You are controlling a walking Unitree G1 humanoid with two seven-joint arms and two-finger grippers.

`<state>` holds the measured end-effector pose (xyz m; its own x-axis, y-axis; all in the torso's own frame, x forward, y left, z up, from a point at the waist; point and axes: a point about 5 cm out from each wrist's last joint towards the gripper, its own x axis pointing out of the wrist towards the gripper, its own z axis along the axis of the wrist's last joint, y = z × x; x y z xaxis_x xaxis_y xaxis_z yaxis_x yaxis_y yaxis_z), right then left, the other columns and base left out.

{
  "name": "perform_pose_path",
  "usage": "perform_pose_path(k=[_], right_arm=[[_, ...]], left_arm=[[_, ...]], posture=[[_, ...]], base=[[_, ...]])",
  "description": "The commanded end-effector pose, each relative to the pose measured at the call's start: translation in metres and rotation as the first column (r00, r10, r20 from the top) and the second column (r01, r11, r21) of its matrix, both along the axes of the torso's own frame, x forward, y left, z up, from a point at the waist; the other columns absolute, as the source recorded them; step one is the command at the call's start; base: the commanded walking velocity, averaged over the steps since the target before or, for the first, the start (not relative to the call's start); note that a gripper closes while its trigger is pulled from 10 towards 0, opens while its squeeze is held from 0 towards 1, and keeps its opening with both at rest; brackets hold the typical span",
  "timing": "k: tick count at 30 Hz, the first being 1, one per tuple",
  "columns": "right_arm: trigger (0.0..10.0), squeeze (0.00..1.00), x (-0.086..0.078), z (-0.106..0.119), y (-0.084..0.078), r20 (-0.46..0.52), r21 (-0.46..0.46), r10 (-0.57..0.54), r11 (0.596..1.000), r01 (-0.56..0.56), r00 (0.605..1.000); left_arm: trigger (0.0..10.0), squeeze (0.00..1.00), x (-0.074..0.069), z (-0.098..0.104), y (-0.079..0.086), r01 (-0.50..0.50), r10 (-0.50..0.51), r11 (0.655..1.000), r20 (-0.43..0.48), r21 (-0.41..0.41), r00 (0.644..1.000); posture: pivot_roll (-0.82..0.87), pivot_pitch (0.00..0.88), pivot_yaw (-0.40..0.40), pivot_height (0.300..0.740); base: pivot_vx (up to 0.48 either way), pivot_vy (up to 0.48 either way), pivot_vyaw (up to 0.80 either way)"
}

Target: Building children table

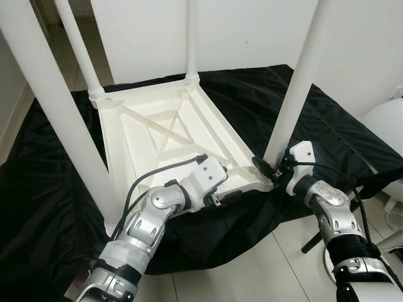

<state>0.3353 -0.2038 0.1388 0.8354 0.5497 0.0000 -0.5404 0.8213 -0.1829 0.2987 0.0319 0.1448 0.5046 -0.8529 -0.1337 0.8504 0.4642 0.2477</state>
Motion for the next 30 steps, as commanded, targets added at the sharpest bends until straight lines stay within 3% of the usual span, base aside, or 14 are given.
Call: perform_pose_path(k=[1, 5, 6, 12, 14, 15, 21, 26, 28, 30], right_arm=[[0.0, 0.00, -0.002, -0.011, 0.002, -0.046, -0.026, 0.032, 0.999, -0.034, 0.998], [0.0, 0.00, -0.004, -0.014, 0.003, -0.056, -0.020, 0.035, 0.999, -0.036, 0.998], [10.0, 0.00, -0.006, -0.016, 0.003, -0.058, 0.001, 0.026, 1.000, -0.026, 0.998], [10.0, 0.00, -0.008, -0.017, 0.003, -0.048, 0.041, -0.017, 0.999, 0.019, 0.999], [10.0, 0.00, -0.008, -0.017, 0.002, -0.051, 0.057, -0.054, 0.997, 0.057, 0.997], [10.0, 0.00, -0.005, -0.016, 0.000, -0.051, 0.075, -0.133, 0.988, 0.137, 0.990], [10.0, 0.00, -0.007, -0.011, 0.018, -0.071, 0.203, -0.264, 0.940, 0.273, 0.962], [10.0, 0.00, -0.011, -0.010, 0.034, -0.159, 0.292, -0.445, 0.832, 0.472, 0.881], [10.0, 0.00, -0.012, -0.010, 0.035, -0.175, 0.297, -0.467, 0.814, 0.499, 0.867], [10.0, 0.00, -0.014, -0.011, 0.038, -0.177, 0.278, -0.556, 0.763, 0.583, 0.812]], left_arm=[[10.0, 0.00, 0.000, 0.001, 0.001, -0.005, 0.004, 1.000, -0.059, -0.023, 0.998], [10.0, 0.00, 0.000, 0.002, 0.001, -0.011, 0.008, 0.999, -0.086, -0.043, 0.996], [10.0, 0.00, 0.000, 0.002, 0.002, -0.019, 0.013, 0.998, -0.105, -0.054, 0.994], [10.0, 0.00, 0.000, 0.003, 0.003, -0.029, 0.022, 0.998, -0.120, -0.063, 0.993], [10.0, 0.00, 0.000, 0.002, 0.004, -0.032, 0.027, 0.998, -0.094, -0.047, 0.995], [10.0, 0.00, 0.000, 0.000, 0.004, -0.032, 0.031, 0.999, -0.064, -0.004, 0.997], [10.0, 0.00, 0.001, 0.004, 0.003, -0.040, 0.038, 0.999, -0.071, -0.025, 0.997], [10.0, 0.00, 0.004, 0.006, 0.004, -0.055, 0.052, 0.998, -0.073, -0.034, 0.996], [10.0, 0.00, 0.004, 0.006, 0.003, -0.055, 0.052, 0.998, -0.072, -0.035, 0.996], [10.0, 0.00, 0.004, 0.006, 0.003, -0.055, 0.053, 0.998, -0.071, -0.037, 0.996]], posture=[[-0.07, 0.000, 0.023, 0.740], [-0.06, 0.000, 0.019, 0.740], [-0.06, 0.000, 0.017, 0.740], [-0.05, 0.000, 0.014, 0.740], [-0.06, 0.000, 0.015, 0.740], [-0.06, 0.000, 0.014, 0.740], [-0.06, 0.000, 0.011, 0.740], [-0.06, 0.000, 0.008, 0.740], [-0.06, 0.000, 0.008, 0.740], [-0.06, 0.000, 0.006, 0.740]], base=[[0.000, 0.000, 0.00], [0.000, 0.000, 0.00], [0.000, 0.000, 0.00], [0.000, 0.000, 0.00], [0.000, 0.000, 0.00], [0.000, 0.000, 0.00], [0.000, 0.000, 0.00], [0.000, 0.000, 0.00], [0.000, 0.000, 0.00], [0.000, 0.000, 0.00]])
